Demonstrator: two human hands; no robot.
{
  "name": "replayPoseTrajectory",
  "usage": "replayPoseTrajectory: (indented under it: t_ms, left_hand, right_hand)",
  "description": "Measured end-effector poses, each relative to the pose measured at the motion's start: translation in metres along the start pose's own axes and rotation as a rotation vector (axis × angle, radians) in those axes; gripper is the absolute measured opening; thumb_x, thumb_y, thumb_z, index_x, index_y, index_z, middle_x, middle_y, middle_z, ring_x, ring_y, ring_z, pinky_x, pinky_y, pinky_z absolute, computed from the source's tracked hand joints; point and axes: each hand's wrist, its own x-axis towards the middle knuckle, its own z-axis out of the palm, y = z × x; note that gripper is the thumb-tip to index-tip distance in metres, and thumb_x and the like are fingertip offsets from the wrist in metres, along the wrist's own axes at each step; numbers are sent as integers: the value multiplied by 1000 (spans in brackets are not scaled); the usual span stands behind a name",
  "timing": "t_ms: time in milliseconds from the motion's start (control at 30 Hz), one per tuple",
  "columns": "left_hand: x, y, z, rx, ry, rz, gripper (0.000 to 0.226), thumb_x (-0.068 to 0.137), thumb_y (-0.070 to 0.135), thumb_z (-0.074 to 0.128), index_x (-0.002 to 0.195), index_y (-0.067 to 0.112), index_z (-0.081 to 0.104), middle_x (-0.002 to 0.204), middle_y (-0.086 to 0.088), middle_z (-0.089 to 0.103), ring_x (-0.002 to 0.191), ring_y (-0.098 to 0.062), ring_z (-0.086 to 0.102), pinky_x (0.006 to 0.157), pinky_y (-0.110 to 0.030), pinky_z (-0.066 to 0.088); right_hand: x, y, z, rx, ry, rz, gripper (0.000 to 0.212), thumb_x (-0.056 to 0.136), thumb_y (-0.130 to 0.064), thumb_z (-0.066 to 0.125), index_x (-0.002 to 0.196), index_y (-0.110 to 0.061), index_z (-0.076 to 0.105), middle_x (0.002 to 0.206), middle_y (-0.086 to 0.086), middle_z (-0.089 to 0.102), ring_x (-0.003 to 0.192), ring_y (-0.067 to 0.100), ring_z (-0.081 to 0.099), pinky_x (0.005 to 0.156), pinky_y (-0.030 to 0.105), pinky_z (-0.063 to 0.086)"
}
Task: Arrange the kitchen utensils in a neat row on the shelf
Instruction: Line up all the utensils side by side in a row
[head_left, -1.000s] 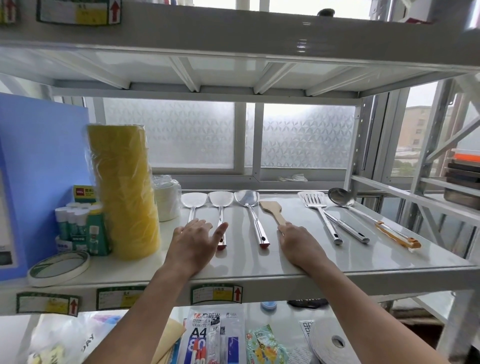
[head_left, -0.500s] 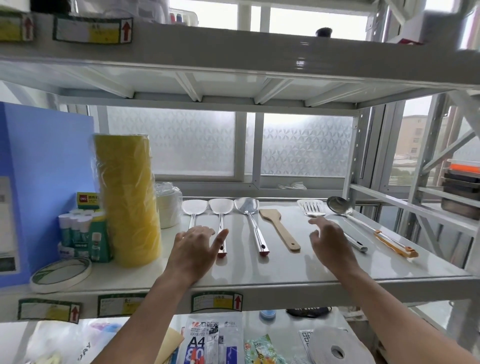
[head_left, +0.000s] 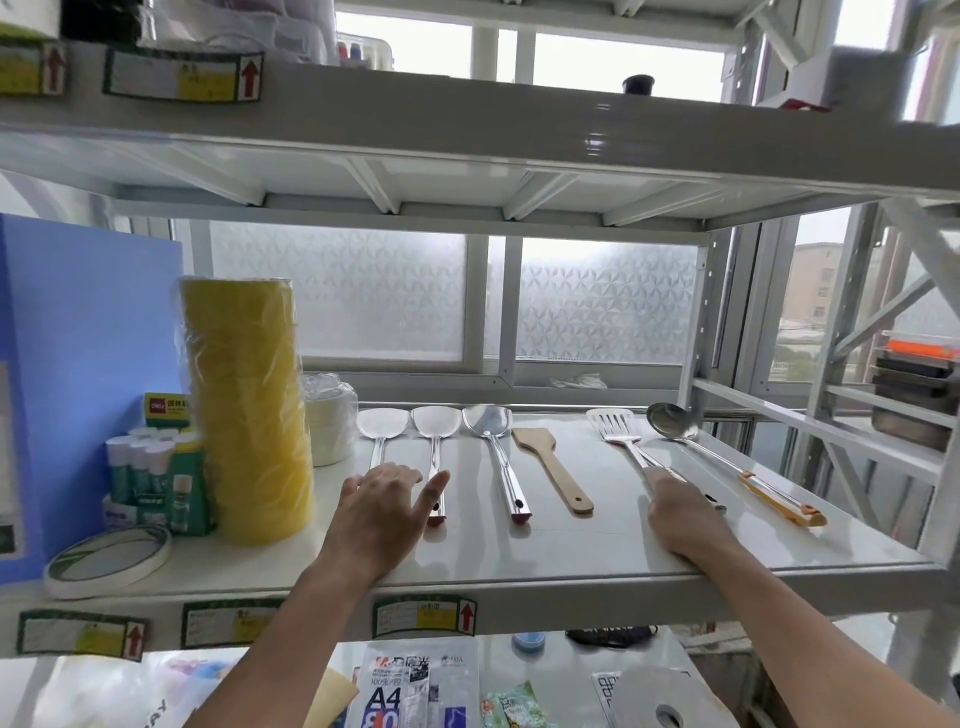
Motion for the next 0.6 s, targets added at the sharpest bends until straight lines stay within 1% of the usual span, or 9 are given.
replayPoseTrajectory:
  t_ms: [167, 233, 267, 333, 400, 533, 600]
  left_hand:
    - [0, 1, 0, -8, -3, 6, 68, 99, 72, 16, 107, 27, 68, 114, 8, 67, 116, -14, 57, 99, -39, 34]
    - [0, 1, -1, -8, -8, 8, 70, 98, 72, 16, 107, 27, 68, 114, 8, 68, 117, -14, 57, 100, -39, 35]
    - [0, 1, -1, -8, -9, 10, 70, 98, 72, 15, 106, 27, 68, 113, 8, 68, 116, -14, 57, 100, -40, 35]
    - [0, 1, 0, -12, -11, 5, 70, 98, 72, 16, 109, 27, 68, 115, 8, 67, 119, -14, 56, 101, -39, 34]
    - [0, 0, 2, -11, -11, -5, 70, 98, 72, 17, 113, 27, 68, 118, 8, 67, 122, -14, 55, 101, -39, 33]
    - [1, -2, 4, -8, -9, -8, 77, 95, 76, 12, 116, 26, 68, 119, 9, 67, 123, -13, 54, 102, -38, 33]
    - [2, -2, 4, -10, -12, -8, 77, 96, 75, 13, 117, 26, 68, 119, 9, 66, 123, -13, 54, 102, -38, 33]
  right_hand:
    - [1, 1, 0, -14, -1, -39, 32, 101, -11, 42, 128, -2, 55, 134, 18, 57, 127, 34, 52, 100, 34, 39]
    - [-1, 1, 0, -3, 2, -63, 31, 101, -13, 44, 128, -2, 56, 132, 18, 59, 126, 34, 52, 99, 33, 38]
    - [-2, 0, -1, -3, 2, -74, 29, 101, -14, 45, 125, -2, 57, 130, 18, 60, 124, 34, 54, 96, 33, 39]
    - [-3, 1, -1, 8, 1, -75, 25, 101, -13, 45, 120, -3, 58, 124, 19, 63, 120, 35, 56, 86, 32, 38]
    - [-2, 1, 0, 35, 1, -54, 27, 99, -11, 45, 122, -4, 58, 123, 20, 64, 120, 36, 56, 81, 30, 33]
    - [0, 3, 2, 56, 18, -31, 33, 96, -10, 49, 128, -6, 57, 123, 20, 65, 120, 37, 57, 92, 38, 42]
    - [2, 5, 5, 59, 31, -18, 38, 93, -11, 52, 131, -8, 57, 123, 20, 66, 120, 37, 58, 95, 42, 45]
